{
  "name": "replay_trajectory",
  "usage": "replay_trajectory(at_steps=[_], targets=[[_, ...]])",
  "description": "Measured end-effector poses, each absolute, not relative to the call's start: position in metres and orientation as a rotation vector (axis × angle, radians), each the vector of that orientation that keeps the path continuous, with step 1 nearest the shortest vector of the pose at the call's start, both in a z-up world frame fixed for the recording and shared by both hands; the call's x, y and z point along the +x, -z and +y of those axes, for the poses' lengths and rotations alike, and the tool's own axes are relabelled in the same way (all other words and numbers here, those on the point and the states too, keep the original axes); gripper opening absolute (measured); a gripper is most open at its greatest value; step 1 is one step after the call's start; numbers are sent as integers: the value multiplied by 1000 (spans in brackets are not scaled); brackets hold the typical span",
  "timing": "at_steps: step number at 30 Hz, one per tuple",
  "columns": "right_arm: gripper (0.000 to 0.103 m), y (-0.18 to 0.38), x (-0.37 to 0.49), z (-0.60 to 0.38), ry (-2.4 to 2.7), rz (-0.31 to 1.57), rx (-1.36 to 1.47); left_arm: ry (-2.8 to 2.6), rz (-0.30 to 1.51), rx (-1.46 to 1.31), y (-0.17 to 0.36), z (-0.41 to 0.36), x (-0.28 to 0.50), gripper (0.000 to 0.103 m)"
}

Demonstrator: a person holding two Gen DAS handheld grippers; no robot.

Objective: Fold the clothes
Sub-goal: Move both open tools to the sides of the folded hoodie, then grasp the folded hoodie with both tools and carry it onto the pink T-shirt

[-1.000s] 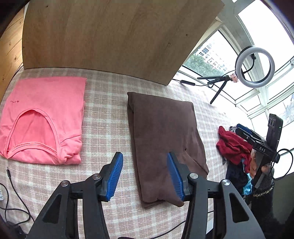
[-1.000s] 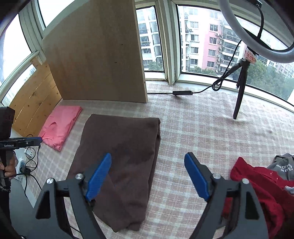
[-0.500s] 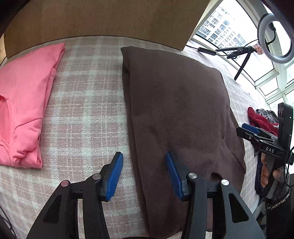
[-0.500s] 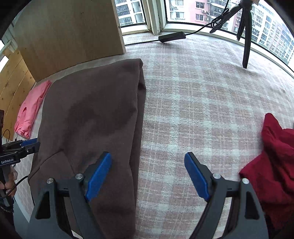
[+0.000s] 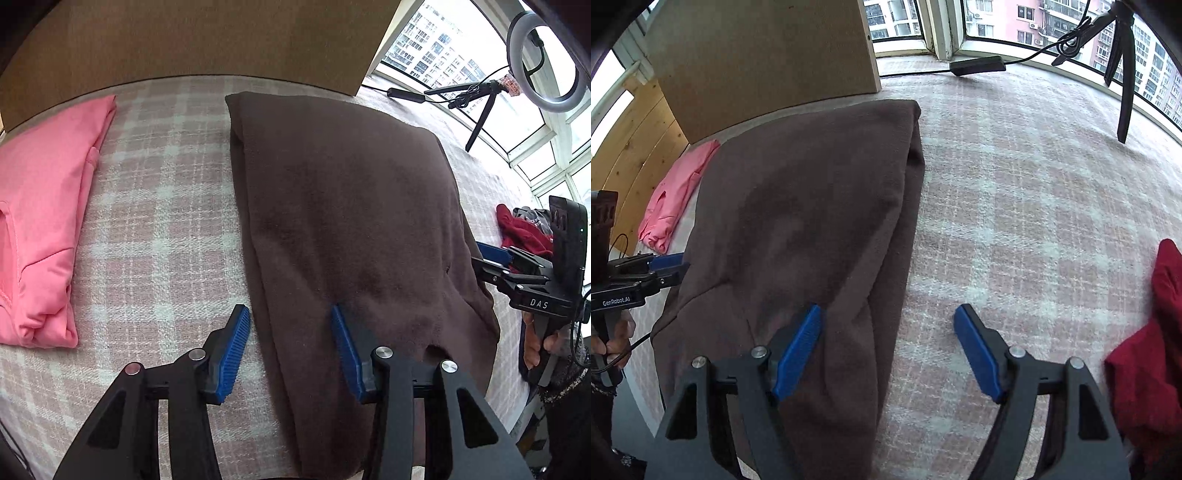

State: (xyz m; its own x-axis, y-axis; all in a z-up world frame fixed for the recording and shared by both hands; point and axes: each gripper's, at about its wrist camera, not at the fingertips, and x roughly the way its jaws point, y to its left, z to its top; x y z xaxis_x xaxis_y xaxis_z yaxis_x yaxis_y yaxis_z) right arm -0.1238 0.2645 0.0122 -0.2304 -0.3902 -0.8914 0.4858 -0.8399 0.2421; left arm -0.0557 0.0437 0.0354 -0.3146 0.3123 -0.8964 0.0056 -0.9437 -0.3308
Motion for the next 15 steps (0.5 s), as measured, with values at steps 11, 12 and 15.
replay_trajectory(at_steps=[11,12,15], targets=[[25,-13,-122,266,1981,-35,1481,-2379,-463,-1667,-33,49,-57,23],[22,-14,-121,266,1993,-45,1473,-2389,-463,-1663,-33,50,-56,22],[14,-17,-119,268,2026,-75,1448,-2423,-435,-1654,-37,53,-55,17]])
